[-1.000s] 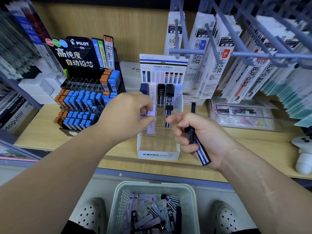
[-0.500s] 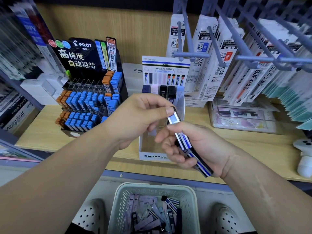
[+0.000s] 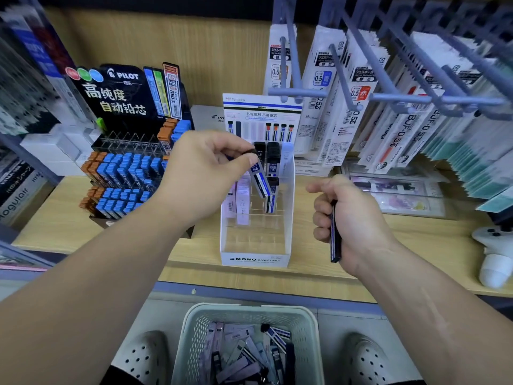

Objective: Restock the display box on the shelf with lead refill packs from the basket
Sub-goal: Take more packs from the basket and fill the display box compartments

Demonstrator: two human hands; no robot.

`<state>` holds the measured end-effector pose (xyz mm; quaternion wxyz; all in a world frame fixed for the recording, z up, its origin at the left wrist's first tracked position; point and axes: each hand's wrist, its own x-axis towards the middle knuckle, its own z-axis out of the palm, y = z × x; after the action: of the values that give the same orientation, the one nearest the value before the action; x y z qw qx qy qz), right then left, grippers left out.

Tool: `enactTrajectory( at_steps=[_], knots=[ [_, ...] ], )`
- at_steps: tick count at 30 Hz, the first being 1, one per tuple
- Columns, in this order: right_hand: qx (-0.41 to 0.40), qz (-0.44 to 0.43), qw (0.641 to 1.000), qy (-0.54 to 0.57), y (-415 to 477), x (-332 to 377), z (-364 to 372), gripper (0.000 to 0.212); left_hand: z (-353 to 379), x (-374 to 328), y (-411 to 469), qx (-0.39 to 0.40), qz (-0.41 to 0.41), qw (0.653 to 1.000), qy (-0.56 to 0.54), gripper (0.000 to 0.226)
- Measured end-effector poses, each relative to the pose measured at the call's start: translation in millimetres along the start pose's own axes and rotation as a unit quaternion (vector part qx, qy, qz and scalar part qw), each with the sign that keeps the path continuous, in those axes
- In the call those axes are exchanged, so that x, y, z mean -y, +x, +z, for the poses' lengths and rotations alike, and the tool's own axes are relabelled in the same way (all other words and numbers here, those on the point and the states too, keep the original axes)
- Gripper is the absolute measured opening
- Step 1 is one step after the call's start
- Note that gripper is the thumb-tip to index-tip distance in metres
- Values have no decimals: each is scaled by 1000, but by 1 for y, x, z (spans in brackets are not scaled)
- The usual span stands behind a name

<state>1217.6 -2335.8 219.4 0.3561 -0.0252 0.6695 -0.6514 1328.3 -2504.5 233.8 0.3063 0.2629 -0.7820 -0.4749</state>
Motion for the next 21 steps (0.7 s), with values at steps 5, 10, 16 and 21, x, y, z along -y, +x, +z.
enactTrajectory(
  at_steps=[5, 10, 16, 21],
  knots=[
    [-32, -17, 999, 37, 1, 2, -5, 23, 17, 2, -5, 51, 56, 991, 109, 7],
    [1, -17, 996, 84, 1, 3, -7, 31, 30, 9, -4, 53, 136, 967, 211, 8],
    [45, -20, 996, 71, -1, 6, -14, 36, 39, 14, 0, 71, 193, 943, 260, 7],
    [86, -25, 992, 88, 1, 6, -22, 37, 41, 13, 4, 60, 163, 956, 237, 6]
  ],
)
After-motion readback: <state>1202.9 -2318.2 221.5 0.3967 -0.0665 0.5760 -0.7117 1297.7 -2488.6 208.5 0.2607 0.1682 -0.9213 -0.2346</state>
